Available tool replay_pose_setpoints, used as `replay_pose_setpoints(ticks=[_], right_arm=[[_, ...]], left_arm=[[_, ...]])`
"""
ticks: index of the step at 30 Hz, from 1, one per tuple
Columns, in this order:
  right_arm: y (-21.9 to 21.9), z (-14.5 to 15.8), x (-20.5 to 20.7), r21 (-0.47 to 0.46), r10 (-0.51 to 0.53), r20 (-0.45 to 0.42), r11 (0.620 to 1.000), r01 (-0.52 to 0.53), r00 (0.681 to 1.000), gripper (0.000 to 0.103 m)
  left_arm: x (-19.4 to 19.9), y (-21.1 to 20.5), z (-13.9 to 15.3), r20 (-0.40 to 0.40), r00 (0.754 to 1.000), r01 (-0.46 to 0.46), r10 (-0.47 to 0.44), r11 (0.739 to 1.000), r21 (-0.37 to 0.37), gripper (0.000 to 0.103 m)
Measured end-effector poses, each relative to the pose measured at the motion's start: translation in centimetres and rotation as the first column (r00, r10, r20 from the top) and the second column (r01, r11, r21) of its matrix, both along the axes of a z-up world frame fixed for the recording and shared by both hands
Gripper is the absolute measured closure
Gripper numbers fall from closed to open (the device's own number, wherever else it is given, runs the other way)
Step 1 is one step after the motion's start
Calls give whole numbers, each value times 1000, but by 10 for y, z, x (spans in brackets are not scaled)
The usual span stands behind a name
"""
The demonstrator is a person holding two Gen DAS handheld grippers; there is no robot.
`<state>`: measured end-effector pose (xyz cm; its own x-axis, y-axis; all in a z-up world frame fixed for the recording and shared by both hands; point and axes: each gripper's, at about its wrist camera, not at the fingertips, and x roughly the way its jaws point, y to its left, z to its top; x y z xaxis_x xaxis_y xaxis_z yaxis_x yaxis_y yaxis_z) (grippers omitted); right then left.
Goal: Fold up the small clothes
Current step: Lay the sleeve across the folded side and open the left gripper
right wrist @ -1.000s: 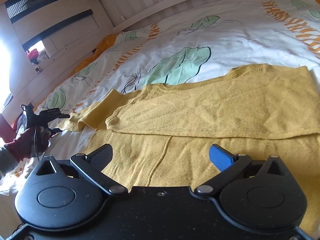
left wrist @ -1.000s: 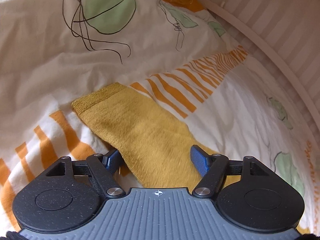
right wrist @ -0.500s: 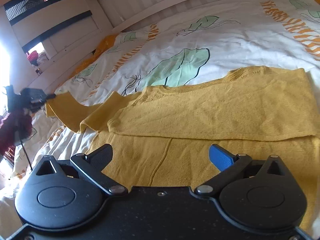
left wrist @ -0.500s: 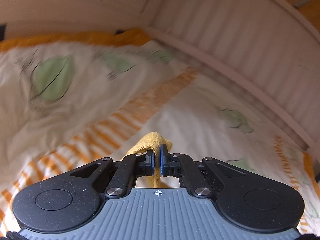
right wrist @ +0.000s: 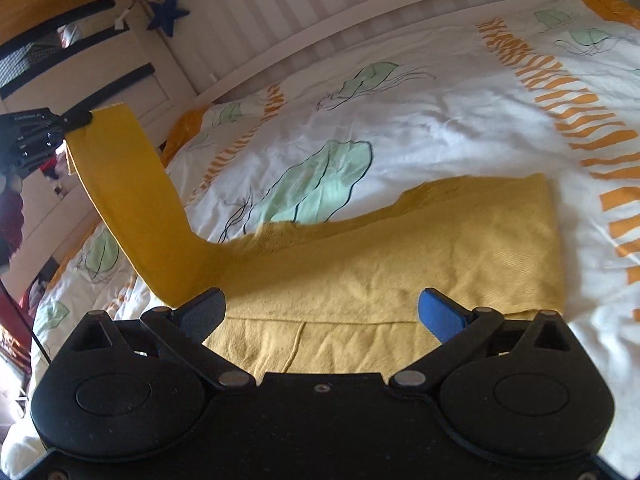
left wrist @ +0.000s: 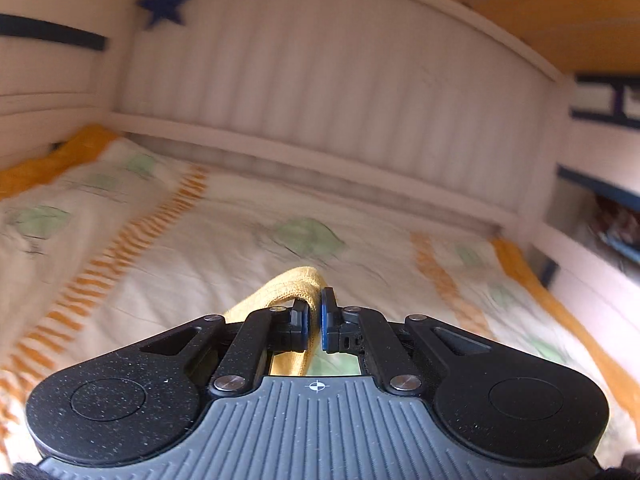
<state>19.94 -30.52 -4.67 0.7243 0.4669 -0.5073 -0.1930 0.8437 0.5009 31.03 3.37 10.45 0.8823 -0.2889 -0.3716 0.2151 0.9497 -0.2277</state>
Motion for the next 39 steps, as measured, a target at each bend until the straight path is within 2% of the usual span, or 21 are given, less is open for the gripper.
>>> replay_pose_setpoints(ticks=[6, 12, 14, 15, 16, 17, 18, 21, 26, 32, 35, 39], right_arm=[[-26, 12, 0, 14, -90, 15, 996, 90, 996, 0], [-52, 15, -1, 57, -170, 12, 984, 169, 985, 0], [-58, 15, -2, 64, -193, 12, 979, 192, 981, 0], [-60, 15, -1, 68, -203, 12, 977, 201, 979, 0], [-63, 15, -1, 72, -214, 13, 975, 212, 977, 0], [-65, 15, -2, 76, -225, 14, 972, 223, 974, 0], [-67, 15, -1, 78, -234, 15, 970, 232, 972, 0], [-72, 16, -2, 83, -262, 21, 962, 259, 965, 0], [-78, 14, -1, 81, -282, 19, 957, 280, 959, 0], [-75, 9, 1, 56, -268, 4, 962, 268, 963, 0], [-69, 7, 2, 29, -246, 3, 969, 246, 969, 0], [-55, 4, 3, -27, -210, 16, 977, 210, 978, 0]], left_arm=[[9, -80, -62, -113, 990, 87, -88, 996, -19, 98], [11, -145, -128, -258, 949, 184, -183, 983, -19, 95], [10, -162, -140, -306, 924, 238, -228, 971, -6, 83], [9, -169, -143, -318, 914, 266, -252, 964, -1, 67], [5, -174, -145, -314, 909, 287, -274, 958, -3, 58], [0, -177, -146, -303, 906, 309, -297, 951, -8, 57], [-4, -178, -146, -293, 899, 336, -325, 942, -12, 52], [-19, -178, -143, -281, 882, 392, -379, 920, -12, 26], [-40, -168, -144, -259, 878, 414, -403, 910, -10, 24], [-58, -138, -155, -288, 869, 414, -404, 910, -25, 21], [-64, -113, -160, -293, 891, 362, -347, 932, -2, 21], [-55, -73, -165, -324, 923, 237, -207, 970, 53, 21]])
